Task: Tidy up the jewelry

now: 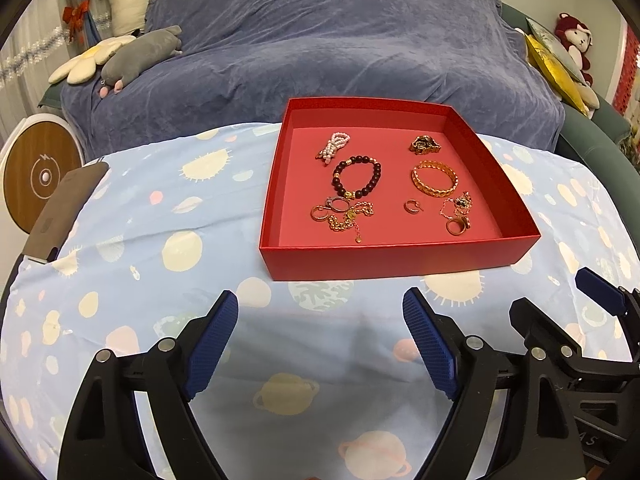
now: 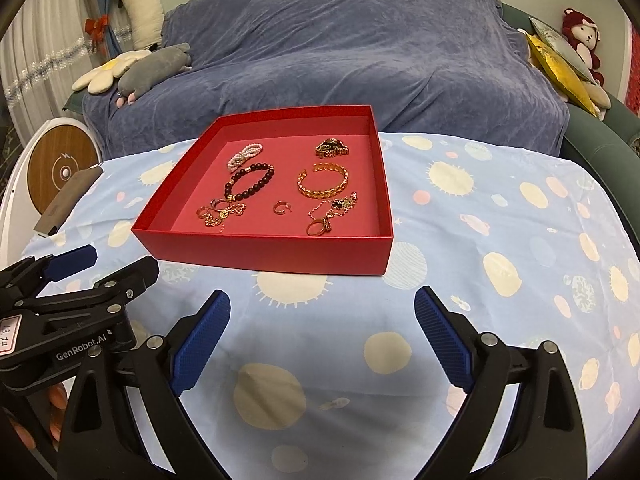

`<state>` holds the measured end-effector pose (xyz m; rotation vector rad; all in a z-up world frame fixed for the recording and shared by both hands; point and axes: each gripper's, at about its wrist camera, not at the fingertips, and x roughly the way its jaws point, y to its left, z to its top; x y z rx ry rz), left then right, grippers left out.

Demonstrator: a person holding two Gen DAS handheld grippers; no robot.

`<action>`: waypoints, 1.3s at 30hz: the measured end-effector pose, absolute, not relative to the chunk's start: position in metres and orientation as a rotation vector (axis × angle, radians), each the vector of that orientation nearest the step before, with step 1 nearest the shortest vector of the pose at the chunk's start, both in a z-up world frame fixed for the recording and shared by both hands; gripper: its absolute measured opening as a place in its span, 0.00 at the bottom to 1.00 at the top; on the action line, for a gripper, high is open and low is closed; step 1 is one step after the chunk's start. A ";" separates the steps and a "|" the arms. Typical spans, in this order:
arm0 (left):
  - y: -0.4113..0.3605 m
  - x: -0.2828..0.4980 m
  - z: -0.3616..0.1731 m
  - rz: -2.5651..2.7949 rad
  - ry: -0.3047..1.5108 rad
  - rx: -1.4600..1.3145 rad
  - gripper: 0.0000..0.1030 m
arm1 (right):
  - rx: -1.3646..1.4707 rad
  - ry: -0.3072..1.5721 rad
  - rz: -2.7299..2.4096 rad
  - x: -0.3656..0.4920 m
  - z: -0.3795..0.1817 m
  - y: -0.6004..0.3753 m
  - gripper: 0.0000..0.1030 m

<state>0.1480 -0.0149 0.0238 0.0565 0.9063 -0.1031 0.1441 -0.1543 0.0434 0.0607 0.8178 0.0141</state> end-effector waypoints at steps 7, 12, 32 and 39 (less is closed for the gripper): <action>-0.016 0.147 0.025 -0.089 0.892 0.073 0.79 | 0.063 0.819 0.011 0.144 0.043 -0.154 0.88; -0.016 0.146 0.026 -0.084 0.889 0.076 0.79 | 0.064 0.820 0.011 0.144 0.043 -0.155 0.88; -0.016 0.146 0.027 -0.077 0.886 0.083 0.79 | 0.065 0.821 0.008 0.144 0.043 -0.155 0.88; -0.014 0.146 0.027 -0.072 0.880 0.088 0.79 | 0.063 0.818 0.005 0.142 0.043 -0.157 0.88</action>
